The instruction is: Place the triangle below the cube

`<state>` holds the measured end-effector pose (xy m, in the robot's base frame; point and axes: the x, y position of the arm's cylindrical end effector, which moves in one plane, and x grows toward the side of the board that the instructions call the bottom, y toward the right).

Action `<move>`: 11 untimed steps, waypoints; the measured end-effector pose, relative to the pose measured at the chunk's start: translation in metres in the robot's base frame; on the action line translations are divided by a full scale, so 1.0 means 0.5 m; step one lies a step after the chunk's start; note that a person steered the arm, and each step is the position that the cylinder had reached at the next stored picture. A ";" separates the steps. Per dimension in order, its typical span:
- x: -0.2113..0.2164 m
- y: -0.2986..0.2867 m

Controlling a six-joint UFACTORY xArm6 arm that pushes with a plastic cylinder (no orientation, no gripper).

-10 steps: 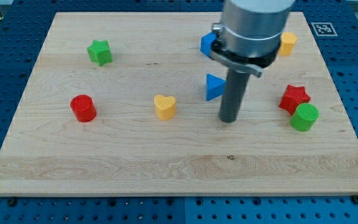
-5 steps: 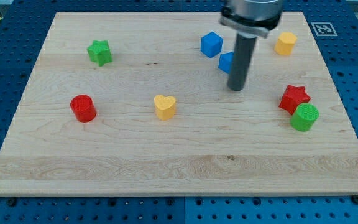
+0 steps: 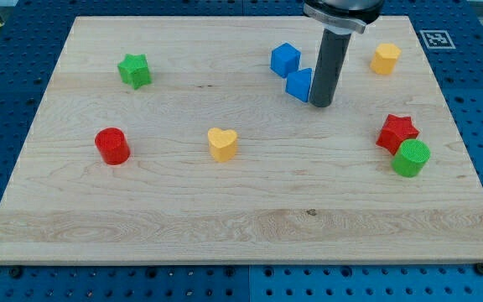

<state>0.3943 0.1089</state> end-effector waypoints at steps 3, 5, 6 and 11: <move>-0.029 -0.028; -0.015 -0.092; -0.014 -0.099; 0.017 0.080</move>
